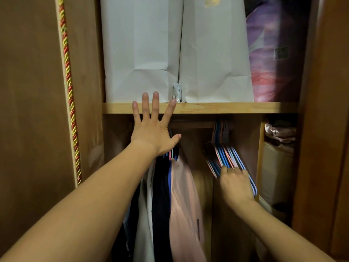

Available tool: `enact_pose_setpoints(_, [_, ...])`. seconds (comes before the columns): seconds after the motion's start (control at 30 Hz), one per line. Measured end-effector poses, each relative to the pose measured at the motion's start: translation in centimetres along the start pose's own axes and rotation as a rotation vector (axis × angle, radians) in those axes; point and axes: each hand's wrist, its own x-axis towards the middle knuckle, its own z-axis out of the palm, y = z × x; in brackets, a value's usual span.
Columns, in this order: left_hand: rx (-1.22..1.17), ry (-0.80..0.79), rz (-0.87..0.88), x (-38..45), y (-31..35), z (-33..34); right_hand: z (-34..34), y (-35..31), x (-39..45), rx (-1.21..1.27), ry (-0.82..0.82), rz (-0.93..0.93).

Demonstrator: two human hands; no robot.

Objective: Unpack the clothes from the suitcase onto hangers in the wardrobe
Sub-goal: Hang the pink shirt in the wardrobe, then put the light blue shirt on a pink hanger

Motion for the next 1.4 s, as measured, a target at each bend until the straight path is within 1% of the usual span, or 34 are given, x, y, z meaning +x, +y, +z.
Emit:
enact_pose_setpoints(0.13, [-0.013, 0.012, 0.006, 0.0, 0.0, 0.0, -1.5, -0.9, 1.1, 0.183, -0.013, 0.069])
enact_pose_setpoints(0.2, [-0.021, 0.013, 0.007, -0.1, 0.0, 0.1, -1.9, -1.6, 1.5, 0.184, 0.029, 0.057])
enact_pose_setpoints(0.27, [-0.009, 0.016, -0.002, 0.1, 0.2, 0.3, -2.1, -2.2, 1.7, 0.199, 0.111, 0.037])
enact_pose_setpoints(0.37, [0.013, 0.017, -0.021, 0.1, 0.4, 0.3, -1.9, -2.9, 1.2, 0.192, 0.159, -0.011])
enact_pose_setpoints(0.43, [0.031, 0.023, -0.02, -0.1, 0.5, 0.2, -1.6, -2.9, -0.2, 0.186, 0.23, -0.046])
enact_pose_setpoints(0.53, [0.003, 0.046, -0.064, -0.4, 1.5, 0.2, -1.0, -2.3, -4.3, 0.237, 0.292, -0.012])
enact_pose_setpoints(0.57, [-0.064, 0.081, -0.095, -1.0, 2.8, 0.3, -0.2, -1.7, -6.5, 0.248, 0.306, 0.001])
enact_pose_setpoints(0.6, [-0.171, 0.152, -0.13, -1.7, 4.3, 0.7, 0.8, -1.1, -9.0, 0.263, 0.322, 0.006])
enact_pose_setpoints(0.63, [-0.322, 0.223, -0.152, -2.8, 6.1, 1.0, 2.0, -0.3, -11.7, 0.294, 0.332, 0.003])
enact_pose_setpoints(0.7, [-0.67, 0.277, -0.146, -6.7, 11.5, 3.1, 5.1, 1.8, -18.9, 0.376, 0.304, 0.035])
enact_pose_setpoints(0.8, [-1.089, 0.125, -0.146, -16.5, 19.8, 8.7, 8.7, 5.7, -32.6, 0.507, 0.141, 0.121])
enact_pose_setpoints(0.83, [-1.179, 0.023, -0.16, -21.1, 22.7, 11.1, 9.2, 7.0, -38.3, 0.54, 0.028, 0.185])
enact_pose_setpoints(0.87, [-1.223, -0.077, -0.172, -25.0, 24.7, 13.4, 9.5, 8.0, -42.8, 0.577, -0.088, 0.236])
enact_pose_setpoints(0.93, [-1.225, -0.362, -0.131, -33.8, 29.1, 16.5, 8.9, 10.1, -52.8, 0.651, -0.314, 0.41])
enact_pose_setpoints(0.97, [-1.201, -0.494, -0.079, -37.5, 30.5, 17.5, 8.5, 10.9, -56.8, 0.706, -0.412, 0.498])
enact_pose_setpoints(1.0, [-1.176, -0.651, 0.0, -41.8, 32.8, 17.6, 7.7, 11.9, -61.4, 0.737, -0.492, 0.624])
enact_pose_setpoints(1.03, [-1.136, -0.796, 0.094, -45.4, 34.3, 17.3, 6.9, 12.7, -64.6, 0.767, -0.543, 0.727])
enact_pose_setpoints(1.07, [-1.071, -0.943, 0.227, -49.3, 36.1, 16.9, 6.0, 13.6, -68.3, 0.789, -0.578, 0.842])
enact_pose_setpoints(1.1, [-0.994, -1.049, 0.363, -52.6, 37.3, 16.4, 5.4, 14.2, -71.1, 0.825, -0.581, 0.954])
enact_pose_setpoints(1.17, [-0.84, -1.208, 0.632, -58.6, 39.6, 15.6, 4.2, 15.5, -76.1, 0.911, -0.558, 1.183])
enact_pose_setpoints(1.2, [-0.787, -1.26, 0.73, -61.0, 40.7, 15.4, 3.9, 16.2, -78.0, 0.936, -0.529, 1.253])
enact_pose_setpoints(1.27, [-0.677, -1.335, 0.857, -65.2, 43.2, 14.7, 3.8, 17.6, -81.5, 0.976, -0.502, 1.341])
enact_pose_setpoints(1.33, [-0.598, -1.354, 0.928, -68.4, 45.4, 14.5, 4.6, 18.8, -84.3, 1.082, -0.527, 1.46])
enact_pose_setpoints(1.4, [-0.549, -1.332, 0.978, -70.8, 47.5, 14.9, 6.3, 20.0, -87.2, 1.153, -0.531, 1.516])
